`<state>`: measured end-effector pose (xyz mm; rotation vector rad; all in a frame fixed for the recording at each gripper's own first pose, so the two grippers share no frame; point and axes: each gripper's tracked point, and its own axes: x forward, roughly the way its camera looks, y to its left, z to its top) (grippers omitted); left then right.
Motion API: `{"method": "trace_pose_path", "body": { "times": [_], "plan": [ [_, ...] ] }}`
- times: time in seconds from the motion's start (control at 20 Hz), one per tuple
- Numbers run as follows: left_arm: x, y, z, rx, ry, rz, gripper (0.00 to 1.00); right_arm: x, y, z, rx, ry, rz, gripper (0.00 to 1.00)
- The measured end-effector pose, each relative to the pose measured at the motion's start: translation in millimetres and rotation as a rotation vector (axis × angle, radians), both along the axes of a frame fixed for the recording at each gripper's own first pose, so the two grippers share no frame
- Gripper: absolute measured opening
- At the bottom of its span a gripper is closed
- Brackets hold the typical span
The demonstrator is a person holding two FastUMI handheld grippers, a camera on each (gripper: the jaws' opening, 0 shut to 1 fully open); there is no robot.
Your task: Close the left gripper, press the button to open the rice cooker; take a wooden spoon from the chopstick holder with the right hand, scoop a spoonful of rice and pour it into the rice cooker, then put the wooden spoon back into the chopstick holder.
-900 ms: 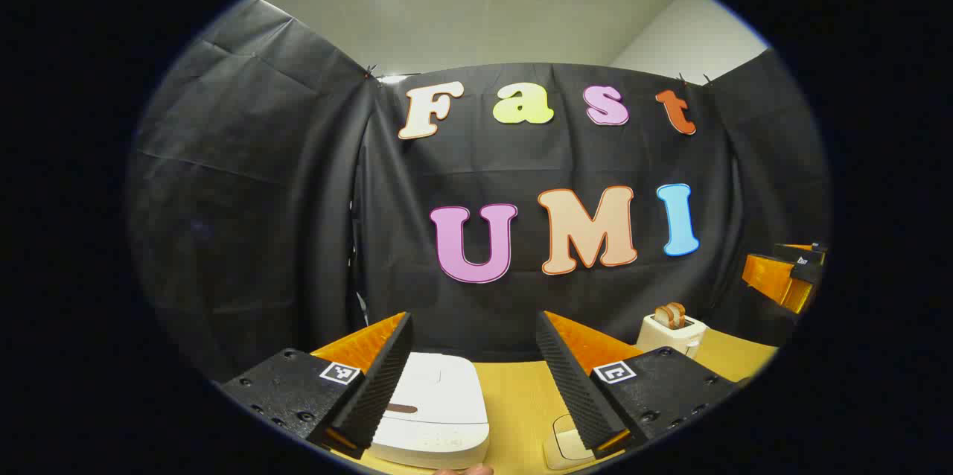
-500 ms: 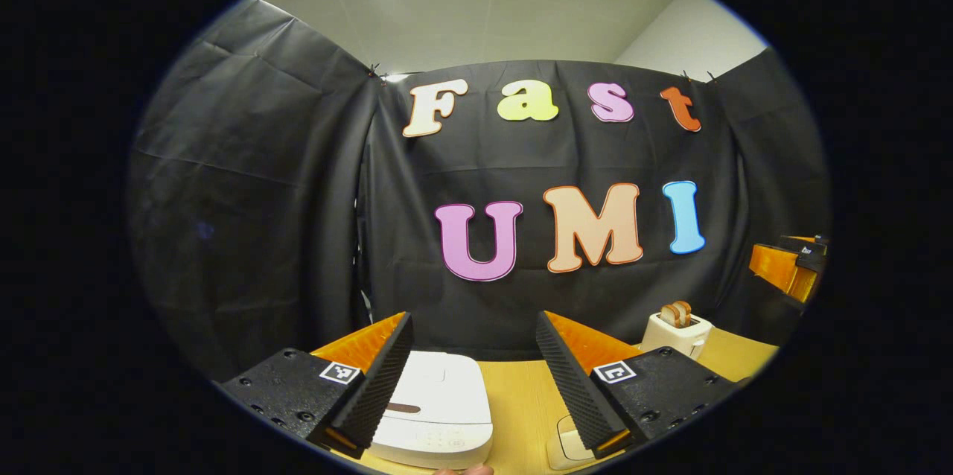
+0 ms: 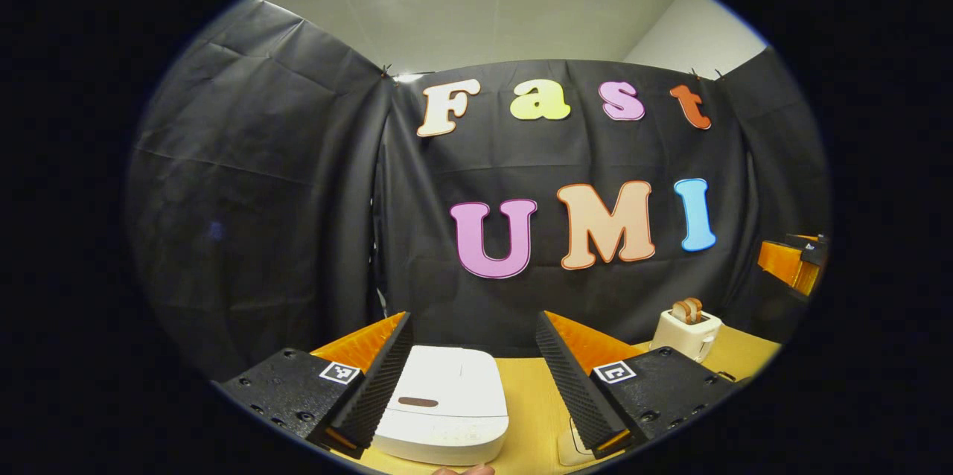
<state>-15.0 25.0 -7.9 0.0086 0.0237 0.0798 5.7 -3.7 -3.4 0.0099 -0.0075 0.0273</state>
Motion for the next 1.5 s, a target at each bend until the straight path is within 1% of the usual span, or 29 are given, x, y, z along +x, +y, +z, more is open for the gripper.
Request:
{"method": "trace_pose_path", "body": {
  "times": [0.05,0.2,0.35,0.45,0.5,0.55,0.6,0.75,0.85,0.9,1.05,1.15,1.2,1.25,1.5],
  "plan": [
    [-1.9,1.8,-2.5,0.005,0.005,0.005,0.98,0.3,1.3,-1.9,0.000,0.004,0.005,0.94],
    [-1.6,5.9,-1.9,0.020,0.012,0.015,0.98,2.7,2.9,-7.6,0.005,0.019,0.017,1.00],
    [0.2,6.2,-2.0,0.023,0.010,0.012,0.98,5.7,3.1,-9.6,-0.001,0.024,0.021,1.00],
    [4.1,7.5,-2.9,0.026,0.013,0.009,0.96,8.8,3.2,-11.0,-0.005,0.025,0.020,1.00],
    [5.1,5.3,-4.5,0.023,0.018,-0.002,0.94,10.7,2.1,-11.5,-0.008,0.025,0.017,1.00],
    [5.6,5.8,-6.9,0.021,0.024,-0.007,0.85,12.7,3.4,-12.6,-0.010,0.025,0.016,1.00],
    [6.6,7.3,-8.4,0.022,0.030,-0.010,0.79,15.0,4.2,-13.2,-0.009,0.026,0.017,1.00],
    [11.9,0.0,-13.1,0.022,0.050,-0.059,0.50,19.4,5.4,-16.0,-0.008,0.029,0.013,1.00],
    [12.6,-4.1,-18.2,0.015,0.064,-0.091,0.40,21.1,7.1,-16.8,-0.010,0.030,0.011,1.00],
    [14.3,-2.5,-17.6,0.010,0.065,-0.093,0.36,22.4,7.3,-16.7,-0.011,0.031,0.011,1.00],
    [16.8,7.3,-21.7,-0.001,0.069,-0.066,0.16,22.4,9.1,-17.7,-0.019,0.029,0.005,0.99],
    [18.4,17.2,-26.3,-0.008,0.075,-0.040,0.10,23.1,9.7,-19.2,-0.023,0.031,0.003,0.99],
    [18.8,23.7,-28.5,-0.015,0.078,-0.018,0.06,24.1,9.4,-19.4,-0.026,0.032,0.001,0.98],
    [20.9,26.6,-33.8,-0.026,0.087,-0.015,0.00,23.9,8.3,-20.2,-0.030,0.034,-0.001,0.98],
    [32.8,39.0,-66.6,-0.068,0.154,-0.023,0.00,23.5,7.7,-26.7,-0.050,0.050,-0.015,0.97]
  ]
}}
